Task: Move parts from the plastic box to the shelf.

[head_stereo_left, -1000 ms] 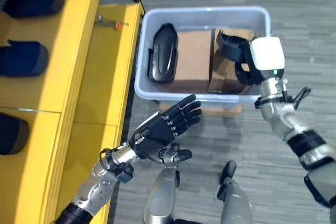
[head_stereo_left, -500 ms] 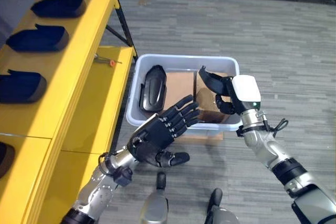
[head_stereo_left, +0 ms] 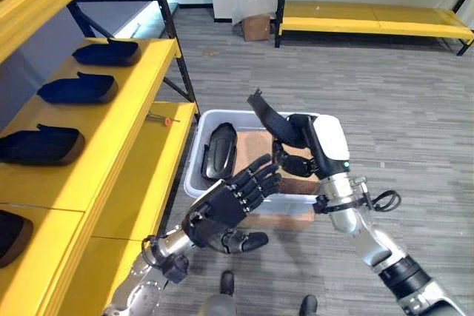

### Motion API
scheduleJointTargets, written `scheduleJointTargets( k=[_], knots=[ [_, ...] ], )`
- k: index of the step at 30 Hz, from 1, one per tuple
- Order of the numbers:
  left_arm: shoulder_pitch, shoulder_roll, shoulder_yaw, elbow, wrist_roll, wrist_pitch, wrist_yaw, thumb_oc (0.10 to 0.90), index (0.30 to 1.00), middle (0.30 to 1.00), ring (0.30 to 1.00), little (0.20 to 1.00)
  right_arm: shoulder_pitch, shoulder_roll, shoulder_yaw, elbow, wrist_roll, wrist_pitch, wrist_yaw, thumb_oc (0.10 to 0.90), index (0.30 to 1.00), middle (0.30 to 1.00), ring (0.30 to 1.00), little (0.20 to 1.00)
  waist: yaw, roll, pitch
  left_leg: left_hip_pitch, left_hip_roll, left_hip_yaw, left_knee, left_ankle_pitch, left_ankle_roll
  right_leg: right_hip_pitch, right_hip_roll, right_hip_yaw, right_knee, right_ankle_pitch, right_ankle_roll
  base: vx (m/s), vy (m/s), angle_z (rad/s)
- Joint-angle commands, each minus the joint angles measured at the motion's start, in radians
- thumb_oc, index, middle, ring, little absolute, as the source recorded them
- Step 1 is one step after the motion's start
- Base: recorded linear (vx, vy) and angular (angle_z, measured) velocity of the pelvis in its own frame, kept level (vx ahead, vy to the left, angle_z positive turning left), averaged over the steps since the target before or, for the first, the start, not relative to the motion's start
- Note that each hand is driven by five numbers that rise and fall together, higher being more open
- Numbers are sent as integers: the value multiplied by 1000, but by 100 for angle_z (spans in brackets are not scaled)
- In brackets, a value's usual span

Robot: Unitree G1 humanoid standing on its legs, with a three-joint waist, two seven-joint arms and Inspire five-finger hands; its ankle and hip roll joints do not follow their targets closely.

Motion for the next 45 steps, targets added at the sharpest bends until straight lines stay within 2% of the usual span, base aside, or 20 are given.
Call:
scheduleJointTargets(
  k=[1,4,5,6,7,14,15,16,18,22,24,26,29,30,33,37,38,41,44,45],
  knots=[
    [-62,-36,-28,-24,13,-75,-24,900,1000,1000,1000,1000,-92,-36,-50,-107,-18,-95,-94,400,300,300,300,300,-8,9,-109,22,-51,-63,-9,-95,74,-2,29,28,148,-134,22,-25,-71,9],
    [-81,-37,-45,-41,5,-12,-47,900,1000,1000,1000,1000,-34,-67,-62,-163,-35,-65,-124,400,300,300,300,300,-40,3,-126,-2,-78,-173,-9,-83,85,-43,147,171,178,-170,-29,-12,-162,101],
    [-98,-45,-61,-55,17,15,-34,900,1000,1000,1000,1000,-32,-76,-54,-171,-28,-49,-130,400,300,300,300,300,-55,6,-118,-24,-98,-248,11,-75,84,-71,210,248,202,-188,-64,-57,-178,231],
    [-102,-46,-63,-56,21,14,-23,900,1000,1000,1000,1000,-36,-76,-52,-168,-29,-56,-130,400,300,300,300,300,-58,7,-115,-28,-102,-260,15,-75,84,-73,217,256,206,-192,-69,-172,-257,214],
    [-123,-47,-67,-44,3,2,-14,900,1000,1000,1000,1000,-69,-92,-42,-133,-35,-94,-149,400,300,300,300,300,-50,11,-104,-64,-117,-300,25,-57,75,-86,239,265,199,-188,-86,-178,-176,96],
    [-63,-40,-38,-57,13,-37,-12,900,1000,1000,1000,1000,-59,-128,-31,-151,-24,-173,-166,400,300,300,300,300,-33,23,-80,-108,-118,-325,37,-28,47,-63,252,260,155,-174,-96,-77,-112,14],
    [-63,-43,-41,-47,16,-37,-25,900,1000,1000,1000,1000,-45,-130,-37,-161,-25,-175,-176,400,300,300,300,300,-46,23,-78,-128,-105,-237,54,-37,35,-50,244,220,144,-181,-100,-57,-65,13],
    [-65,-44,-43,-47,16,-36,-31,900,1000,1000,1000,1000,-39,-131,-41,-165,-27,-172,-177,400,300,300,300,300,-51,23,-77,-130,-100,-211,59,-39,33,-47,241,209,141,-181,-99,-97,-49,55],
    [-78,-46,-51,-59,21,-31,-39,900,1000,1000,1000,1000,-2,-141,-77,-188,-27,-196,-186,400,300,300,300,300,-81,19,-76,-150,-57,-81,101,-47,20,-51,222,145,144,-185,-99,-130,-4,97],
    [-82,-49,-49,-86,28,-60,20,900,1000,1000,1000,1000,9,-148,-94,-217,-24,-262,-160,400,300,300,300,300,-111,2,-66,-127,0,-29,186,-99,26,-84,187,114,202,-204,-103,-112,80,90],
    [-83,-52,-42,-90,24,-54,31,900,1000,1000,1000,1000,7,-154,-97,-227,-18,-264,-147,400,300,300,300,300,-123,-3,-67,-99,35,1,204,-95,23,-86,174,97,210,-204,-107,-76,119,14],
    [-79,-53,-32,-93,17,-45,15,900,1000,1000,1000,1000,18,-162,-111,-235,-20,-284,-139,400,300,300,300,300,-145,-6,-77,-73,129,65,213,-26,-2,-87,156,64,217,-208,-114,-79,163,54],
    [-90,-58,-40,-82,20,-52,21,900,1000,1000,1000,1000,35,-173,-136,-239,-20,-321,-127,400,300,300,300,300,-178,-4,-88,-48,225,145,202,45,-35,-90,125,17,227,-215,-118,-99,235,91],
    [-99,-61,-44,-75,21,-59,29,900,1000,1000,1000,1000,39,-177,-140,-241,-20,-334,-122,400,300,300,300,300,-188,0,-90,-35,241,162,194,57,-41,-91,114,4,233,-217,-118,-129,393,129],
    [-106,-74,-59,-73,25,-84,68,900,1000,1000,1000,1000,58,-174,-144,-249,-31,-368,-101,400,300,300,300,300,-196,37,-87,-7,228,171,152,59,-56,-78,79,-18,246,-227,-108,-110,413,79],
    [-87,-70,-49,-84,23,-93,73,900,1000,1000,1000,1000,77,-172,-155,-268,-34,-388,-87,400,300,300,300,300,-185,57,-94,8,192,174,110,26,-51,-64,55,-27,230,-212,-88,-120,412,43],
    [-74,-54,-38,-96,15,-97,73,900,1000,1000,1000,1000,83,-163,-160,-281,-30,-390,-60,400,300,300,300,300,-170,58,-96,32,145,177,76,-44,-32,-52,23,-37,223,-197,-61,-174,596,46],
    [-62,-42,-30,-110,12,-92,71,900,1000,1000,1000,1000,86,-157,-162,-283,-26,-383,-49,400,300,300,300,300,-151,58,-104,44,123,171,46,-57,-25,-43,7,-52,201,-176,-43,-100,354,39],
    [-40,-29,-13,-117,-3,-84,46,900,1000,1000,1000,1000,85,-144,-163,-293,-36,-396,-47,400,300,300,300,300,-126,52,-113,65,93,168,14,-64,-14,-29,-28,-74,155,-128,-1,-69,302,24],
    [-29,-19,-4,-114,5,-80,24,900,1000,1000,1000,1000,83,-140,-163,-317,-38,-371,-38,400,300,300,300,300,-104,43,-117,66,75,166,3,-71,0,-22,-48,-97,134,-101,21,-74,266,28]
  ],
)
